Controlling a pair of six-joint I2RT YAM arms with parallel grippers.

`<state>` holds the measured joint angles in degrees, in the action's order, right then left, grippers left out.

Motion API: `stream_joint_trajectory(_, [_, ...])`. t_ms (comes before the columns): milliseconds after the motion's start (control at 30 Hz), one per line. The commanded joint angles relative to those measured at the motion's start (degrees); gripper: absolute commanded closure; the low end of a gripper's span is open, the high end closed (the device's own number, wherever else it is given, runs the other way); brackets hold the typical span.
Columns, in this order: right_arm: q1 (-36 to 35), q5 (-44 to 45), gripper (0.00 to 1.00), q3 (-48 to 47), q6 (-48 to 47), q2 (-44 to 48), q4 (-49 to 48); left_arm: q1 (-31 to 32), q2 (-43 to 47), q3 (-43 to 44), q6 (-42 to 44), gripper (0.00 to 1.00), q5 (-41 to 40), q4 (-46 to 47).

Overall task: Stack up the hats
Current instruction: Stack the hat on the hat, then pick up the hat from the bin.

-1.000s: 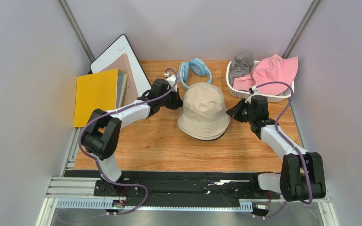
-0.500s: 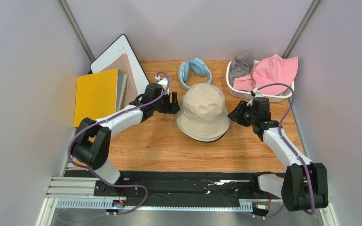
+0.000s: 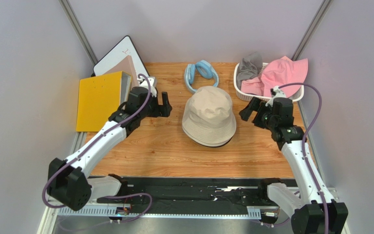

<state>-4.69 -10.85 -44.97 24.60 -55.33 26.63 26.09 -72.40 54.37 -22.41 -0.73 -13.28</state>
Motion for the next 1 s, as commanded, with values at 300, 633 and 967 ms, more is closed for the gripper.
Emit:
stream_joint_trajectory(300, [6.34, 21.05, 0.0, -30.78, -10.19, -9.52, 19.95, -0.07, 20.28, 4.95, 0.52, 0.01, 0.28, -16.86])
stream_joint_trajectory(633, [7.06, 26.75, 0.11, -43.44, -1.16, -33.95, 15.03, -0.07, 26.43, 8.83, 9.05, 0.01, 0.83, -28.21])
stream_joint_trajectory(967, [0.74, 40.1, 0.14, -43.53, 11.24, -47.66, 0.62, -0.16, 27.14, 2.94, 9.41, 0.0, 2.4, -26.45])
